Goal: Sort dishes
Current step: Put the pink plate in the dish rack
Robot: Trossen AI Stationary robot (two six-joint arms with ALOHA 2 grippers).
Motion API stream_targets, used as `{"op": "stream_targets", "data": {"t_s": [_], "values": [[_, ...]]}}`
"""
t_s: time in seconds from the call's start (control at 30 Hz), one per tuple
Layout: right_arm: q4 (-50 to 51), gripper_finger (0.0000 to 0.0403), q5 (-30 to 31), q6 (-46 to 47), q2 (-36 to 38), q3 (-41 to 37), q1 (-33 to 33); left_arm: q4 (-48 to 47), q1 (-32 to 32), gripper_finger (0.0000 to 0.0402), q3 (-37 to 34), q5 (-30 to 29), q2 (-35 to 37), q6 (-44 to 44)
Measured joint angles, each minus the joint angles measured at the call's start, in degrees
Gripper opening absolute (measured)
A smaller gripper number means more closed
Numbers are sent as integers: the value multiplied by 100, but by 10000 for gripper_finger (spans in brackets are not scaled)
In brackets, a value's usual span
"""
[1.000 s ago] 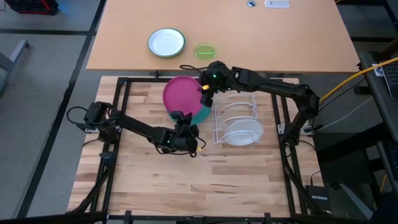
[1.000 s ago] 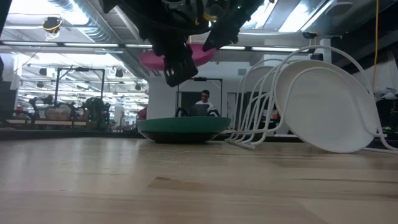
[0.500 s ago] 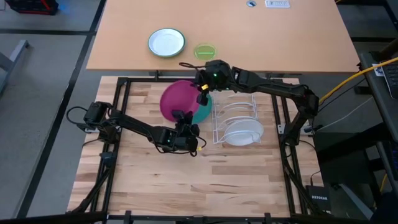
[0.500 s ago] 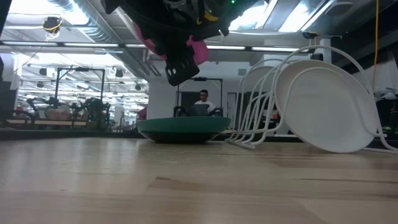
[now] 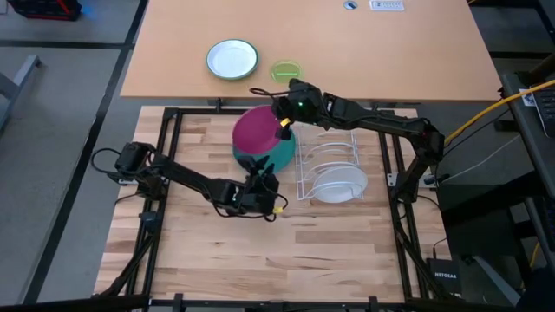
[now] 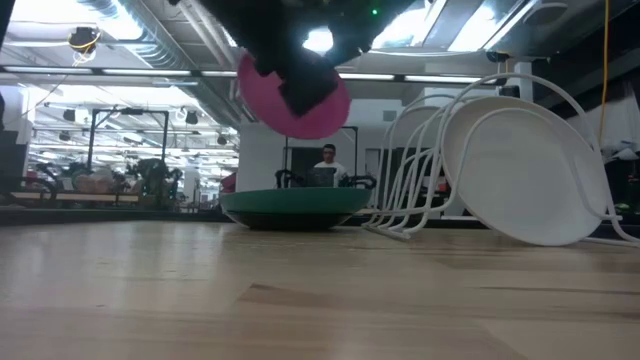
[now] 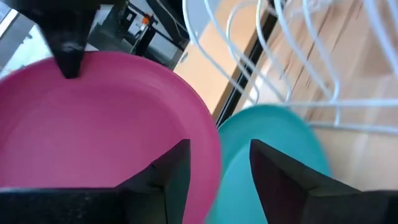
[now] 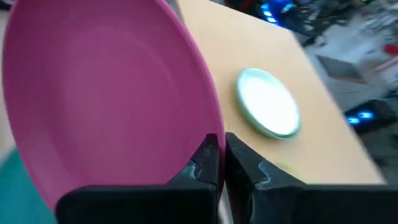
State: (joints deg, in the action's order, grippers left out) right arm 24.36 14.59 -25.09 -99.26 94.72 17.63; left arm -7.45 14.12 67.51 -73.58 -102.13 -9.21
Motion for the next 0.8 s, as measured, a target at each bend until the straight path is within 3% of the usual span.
{"op": "stream_targets", "data": {"t_s": [0.17,0.43,0.63,0.8], "values": [[28,11,236,-256,67,0,0,363,201,153,0,7,189,-26],[684,9,446,-382,791,0,-20,57,562,149,0,28,682,287],[1832,10,1564,-364,1503,4,-540,-1436,656,149,7,36,1045,1683],[2711,10,2180,268,1957,7,-1334,-2892,568,149,4,52,1113,3190]]}}
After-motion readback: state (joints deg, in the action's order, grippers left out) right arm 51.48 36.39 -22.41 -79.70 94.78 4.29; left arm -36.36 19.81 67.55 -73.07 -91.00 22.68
